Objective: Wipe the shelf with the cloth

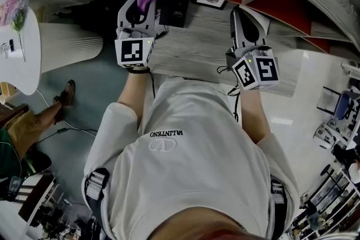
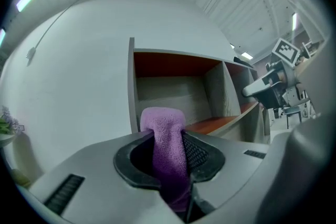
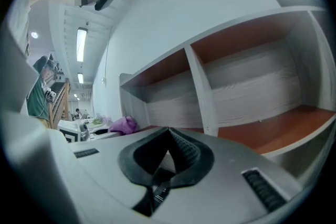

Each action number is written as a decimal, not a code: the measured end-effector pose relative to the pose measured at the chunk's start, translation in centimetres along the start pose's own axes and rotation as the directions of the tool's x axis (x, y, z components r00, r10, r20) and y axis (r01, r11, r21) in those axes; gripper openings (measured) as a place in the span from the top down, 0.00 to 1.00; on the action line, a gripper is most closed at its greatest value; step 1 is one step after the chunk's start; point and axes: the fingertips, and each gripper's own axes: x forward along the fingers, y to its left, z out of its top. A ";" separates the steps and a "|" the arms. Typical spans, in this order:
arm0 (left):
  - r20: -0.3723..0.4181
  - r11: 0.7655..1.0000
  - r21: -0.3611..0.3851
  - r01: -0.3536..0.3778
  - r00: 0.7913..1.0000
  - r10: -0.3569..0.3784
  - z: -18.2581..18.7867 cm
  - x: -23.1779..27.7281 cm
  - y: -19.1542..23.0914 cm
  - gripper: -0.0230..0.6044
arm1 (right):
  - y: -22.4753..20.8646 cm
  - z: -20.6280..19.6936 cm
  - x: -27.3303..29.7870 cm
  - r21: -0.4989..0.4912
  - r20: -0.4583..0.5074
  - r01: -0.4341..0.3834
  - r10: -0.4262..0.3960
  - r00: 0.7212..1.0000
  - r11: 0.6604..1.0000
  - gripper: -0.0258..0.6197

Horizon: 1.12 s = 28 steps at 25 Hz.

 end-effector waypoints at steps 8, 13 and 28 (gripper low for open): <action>0.036 1.000 -0.005 0.004 0.999 -0.004 3.3 -2.5 -0.6 0.82 | -1.3 0.1 -1.5 -0.006 0.004 0.031 -0.031 1.000 0.999 0.96; 0.044 1.000 -0.001 0.018 0.999 -0.018 4.3 -3.1 -1.2 0.82 | -2.9 0.4 -3.0 -0.015 0.007 0.067 -0.066 0.998 0.998 0.96; 0.072 1.000 -0.006 0.018 0.997 -0.017 6.8 -3.4 -1.8 0.82 | -8.9 1.7 -8.8 -0.008 0.064 0.233 -0.233 0.970 0.972 0.96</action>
